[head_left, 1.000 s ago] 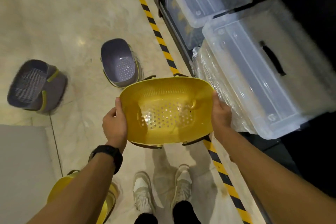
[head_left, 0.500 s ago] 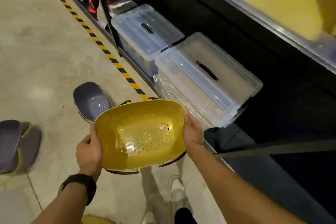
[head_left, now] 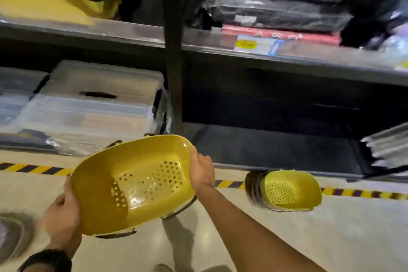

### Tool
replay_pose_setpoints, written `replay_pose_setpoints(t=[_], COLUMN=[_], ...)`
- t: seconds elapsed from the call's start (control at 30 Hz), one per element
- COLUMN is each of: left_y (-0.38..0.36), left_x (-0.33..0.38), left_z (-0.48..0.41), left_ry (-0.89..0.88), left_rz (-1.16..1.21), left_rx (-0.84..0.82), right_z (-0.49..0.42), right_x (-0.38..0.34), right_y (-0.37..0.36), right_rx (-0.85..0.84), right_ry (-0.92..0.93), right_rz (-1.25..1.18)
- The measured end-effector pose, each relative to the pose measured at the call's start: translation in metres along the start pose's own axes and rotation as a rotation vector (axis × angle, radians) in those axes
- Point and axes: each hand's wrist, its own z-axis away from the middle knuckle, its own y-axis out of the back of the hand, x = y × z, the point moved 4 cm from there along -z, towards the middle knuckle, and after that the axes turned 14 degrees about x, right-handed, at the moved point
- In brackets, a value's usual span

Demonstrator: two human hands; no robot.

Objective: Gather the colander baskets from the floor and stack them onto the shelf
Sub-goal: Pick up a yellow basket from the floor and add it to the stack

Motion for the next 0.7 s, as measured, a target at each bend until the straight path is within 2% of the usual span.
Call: replay_pose_setpoints(t=[0.07, 0.27, 0.5, 0.7], left_y=[-0.03, -0.113, -0.203, -0.268], left_x=[0.006, 0.021, -0.016, -0.043], left_z=[0.039, 0.196, 0.377, 0.486], left_ry=[-0.05, -0.184, -0.283, -0.308], left_rz=[-0.012, -0.079, -0.116, -0.156], left_rx=[-0.075, -0.167, -0.328, -0.446], right_z=[-0.021, -0.072, -0.109, -0.139], right_x=[0.027, 0.125, 0.249, 0.329], right_y=[0.043, 0.183, 0.35, 0.448], right_rx=[0.052, 0.152, 0.259, 0.352], right_ry=[-0.064, -0.226, -0.298, -0.501], right_rz=[-0.069, -0.269, -0.358, -0.373])
